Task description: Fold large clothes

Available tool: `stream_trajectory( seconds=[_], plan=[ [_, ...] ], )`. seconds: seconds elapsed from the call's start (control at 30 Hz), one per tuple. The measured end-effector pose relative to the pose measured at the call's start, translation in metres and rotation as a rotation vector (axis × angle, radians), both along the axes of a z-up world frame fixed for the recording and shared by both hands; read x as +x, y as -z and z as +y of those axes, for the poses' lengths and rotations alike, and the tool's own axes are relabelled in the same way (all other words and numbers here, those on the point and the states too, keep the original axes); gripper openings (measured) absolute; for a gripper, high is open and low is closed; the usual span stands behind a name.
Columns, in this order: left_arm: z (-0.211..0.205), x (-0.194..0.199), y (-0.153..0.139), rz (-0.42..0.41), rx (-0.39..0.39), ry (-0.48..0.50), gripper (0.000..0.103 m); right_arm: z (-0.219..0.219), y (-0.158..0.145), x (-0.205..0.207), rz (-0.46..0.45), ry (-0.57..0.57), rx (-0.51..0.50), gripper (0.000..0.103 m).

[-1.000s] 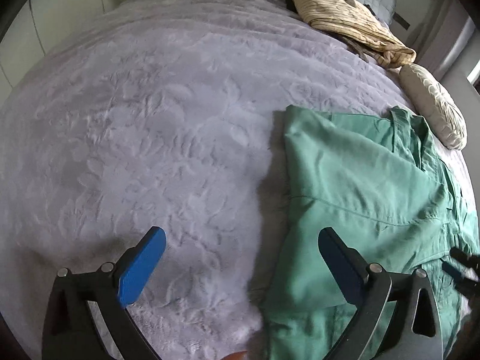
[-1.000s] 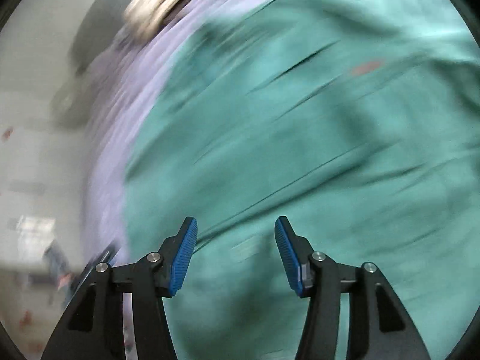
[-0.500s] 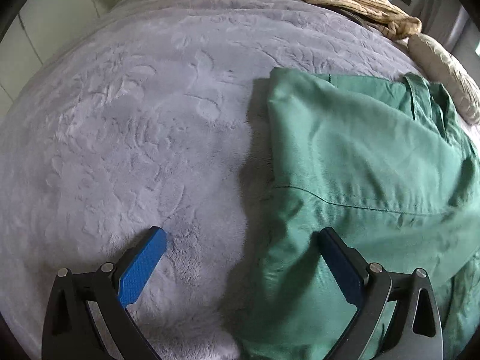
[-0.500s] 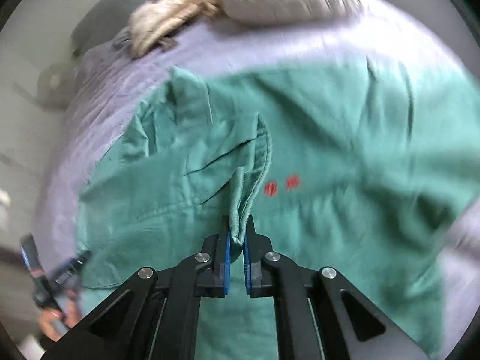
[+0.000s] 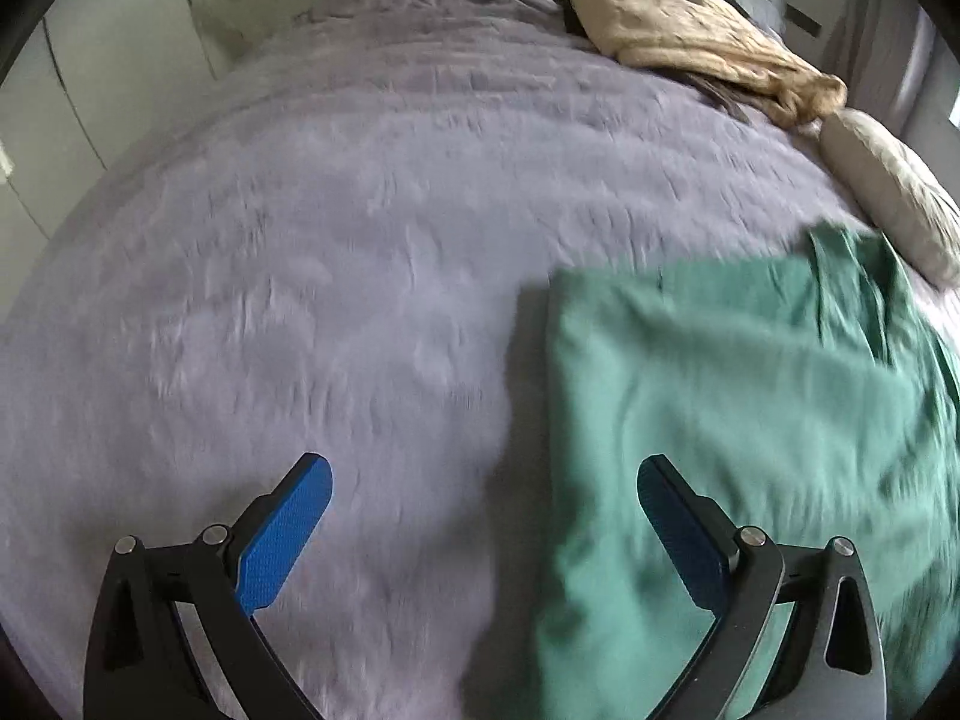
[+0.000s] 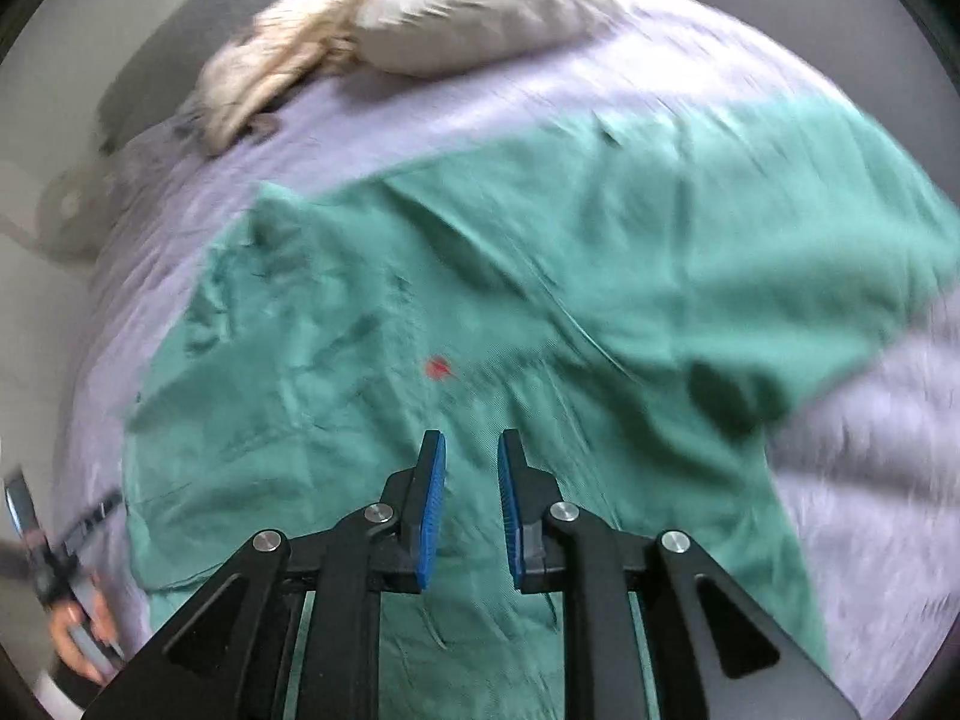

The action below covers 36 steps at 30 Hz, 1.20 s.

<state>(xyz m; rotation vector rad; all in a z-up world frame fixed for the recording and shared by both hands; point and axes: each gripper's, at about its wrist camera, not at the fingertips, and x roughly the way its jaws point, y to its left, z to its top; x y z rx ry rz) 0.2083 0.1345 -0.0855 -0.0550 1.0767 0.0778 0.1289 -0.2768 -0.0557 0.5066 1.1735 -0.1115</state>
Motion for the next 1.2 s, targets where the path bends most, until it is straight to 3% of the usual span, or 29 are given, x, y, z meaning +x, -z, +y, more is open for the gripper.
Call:
stream_trajectory(
  seconds=[0.07, 0.17, 0.23, 0.3, 0.37, 0.4, 0.53, 0.63, 0.93, 1.03, 1.1, 1.2],
  plan=[
    [-0.002, 0.02, 0.004, -0.007, -0.005, -0.02, 0.102, 0.011, 0.0, 0.018, -0.028, -0.037, 0.021, 0.019],
    [-0.013, 0.041, 0.019, 0.003, 0.047, -0.034, 0.102, 0.033, 0.002, 0.048, -0.071, -0.104, 0.003, 0.019],
    [-0.02, 0.051, 0.033, 0.022, 0.089, -0.043, 0.102, 0.042, 0.013, 0.07, -0.065, -0.132, -0.004, 0.019],
    [-0.015, 0.05, 0.042, 0.031, 0.083, -0.064, 0.102, 0.043, 0.034, 0.087, -0.023, -0.137, -0.004, 0.018],
    [-0.011, 0.048, 0.045, 0.023, 0.06, -0.086, 0.102, 0.038, 0.05, 0.093, 0.004, -0.132, 0.003, 0.01],
    [-0.009, 0.048, 0.045, 0.024, 0.053, -0.091, 0.102, 0.033, 0.054, 0.093, 0.009, -0.12, 0.0, 0.0],
    [-0.004, 0.047, 0.04, 0.048, 0.067, -0.087, 0.102, 0.011, 0.053, 0.083, 0.045, -0.04, -0.056, 0.0],
    [-0.002, 0.035, 0.026, 0.044, 0.075, -0.061, 0.102, -0.007, 0.046, 0.067, 0.053, 0.006, 0.032, 0.004],
    [-0.008, -0.041, -0.011, 0.025, 0.058, 0.02, 0.102, -0.008, 0.02, 0.002, 0.059, 0.029, 0.08, 0.004],
    [-0.011, -0.058, 0.004, 0.071, 0.132, 0.038, 0.102, -0.001, 0.022, -0.016, 0.079, 0.034, 0.115, 0.004],
    [-0.002, -0.066, 0.026, 0.145, 0.168, 0.008, 0.102, 0.005, 0.024, -0.023, 0.094, 0.03, 0.127, 0.004],
    [0.022, -0.075, 0.032, 0.17, 0.067, -0.074, 0.102, 0.013, 0.023, -0.035, 0.109, 0.02, 0.14, 0.004]
  ],
)
